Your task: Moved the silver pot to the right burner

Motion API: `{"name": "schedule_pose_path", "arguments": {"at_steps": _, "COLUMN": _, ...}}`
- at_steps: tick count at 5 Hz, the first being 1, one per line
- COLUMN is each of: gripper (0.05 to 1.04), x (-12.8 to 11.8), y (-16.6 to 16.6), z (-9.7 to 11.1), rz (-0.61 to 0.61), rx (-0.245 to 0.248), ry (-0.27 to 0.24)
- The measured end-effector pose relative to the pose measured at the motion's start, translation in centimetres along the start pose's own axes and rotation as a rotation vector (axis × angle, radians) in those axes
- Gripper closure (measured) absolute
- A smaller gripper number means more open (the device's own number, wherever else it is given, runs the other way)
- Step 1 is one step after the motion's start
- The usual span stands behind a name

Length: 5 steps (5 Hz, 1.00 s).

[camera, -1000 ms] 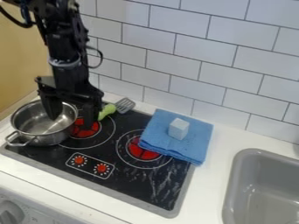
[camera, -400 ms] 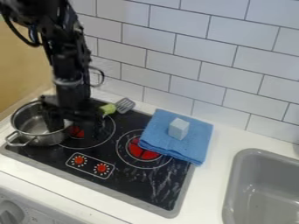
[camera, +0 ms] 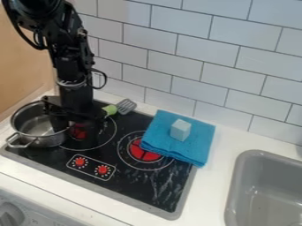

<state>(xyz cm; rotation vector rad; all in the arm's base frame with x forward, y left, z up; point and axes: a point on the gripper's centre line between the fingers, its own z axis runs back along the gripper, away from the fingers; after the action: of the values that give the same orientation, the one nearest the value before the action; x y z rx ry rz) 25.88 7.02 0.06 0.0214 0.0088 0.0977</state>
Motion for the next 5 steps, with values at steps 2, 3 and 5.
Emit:
{"name": "schedule_pose_path", "arguments": {"at_steps": 2, "gripper": 0.936, "x": 0.1, "y": 0.1, "z": 0.2, "rz": 0.011, "rx": 0.005, "ry": -0.012}}
{"name": "schedule_pose_path", "arguments": {"at_steps": 3, "gripper": 1.006, "x": 0.1, "y": 0.1, "z": 1.0, "rz": 0.015, "rx": 0.007, "ry": -0.032}}
{"name": "schedule_pose_path", "arguments": {"at_steps": 5, "gripper": 1.02, "x": -0.8, "y": -0.4, "z": 2.4, "rz": 0.024, "rx": 0.008, "ry": -0.043}}
